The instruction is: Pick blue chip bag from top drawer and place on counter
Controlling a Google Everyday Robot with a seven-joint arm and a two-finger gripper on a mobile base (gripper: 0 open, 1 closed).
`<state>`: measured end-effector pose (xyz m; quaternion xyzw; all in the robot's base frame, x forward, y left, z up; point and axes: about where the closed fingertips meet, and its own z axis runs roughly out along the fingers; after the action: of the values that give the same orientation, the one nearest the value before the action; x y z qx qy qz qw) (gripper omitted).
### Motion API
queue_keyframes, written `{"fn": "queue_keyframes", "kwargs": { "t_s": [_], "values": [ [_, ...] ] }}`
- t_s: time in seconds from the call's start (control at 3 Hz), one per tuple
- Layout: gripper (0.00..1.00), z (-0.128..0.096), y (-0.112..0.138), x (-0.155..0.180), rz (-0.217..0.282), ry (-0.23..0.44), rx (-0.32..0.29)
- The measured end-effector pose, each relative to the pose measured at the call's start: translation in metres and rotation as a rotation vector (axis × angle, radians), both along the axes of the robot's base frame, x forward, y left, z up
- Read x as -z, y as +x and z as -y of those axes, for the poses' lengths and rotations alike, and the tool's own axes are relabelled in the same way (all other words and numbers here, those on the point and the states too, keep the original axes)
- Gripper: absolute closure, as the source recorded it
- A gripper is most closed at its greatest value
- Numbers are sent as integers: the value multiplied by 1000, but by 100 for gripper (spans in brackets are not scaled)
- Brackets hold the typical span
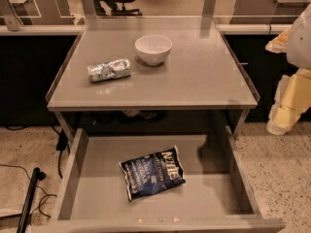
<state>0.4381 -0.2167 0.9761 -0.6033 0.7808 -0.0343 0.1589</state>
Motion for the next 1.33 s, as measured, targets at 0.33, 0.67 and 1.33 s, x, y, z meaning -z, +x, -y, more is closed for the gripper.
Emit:
{"fn": "queue_keyframes", "kwargs": {
  "t_s": [0.33, 0.67, 1.33],
  "values": [
    [0, 0, 0, 0, 2, 0, 0],
    [0, -9, -6, 12, 18, 27, -11],
    [0, -42, -36, 93, 68, 243, -65]
  ]
}}
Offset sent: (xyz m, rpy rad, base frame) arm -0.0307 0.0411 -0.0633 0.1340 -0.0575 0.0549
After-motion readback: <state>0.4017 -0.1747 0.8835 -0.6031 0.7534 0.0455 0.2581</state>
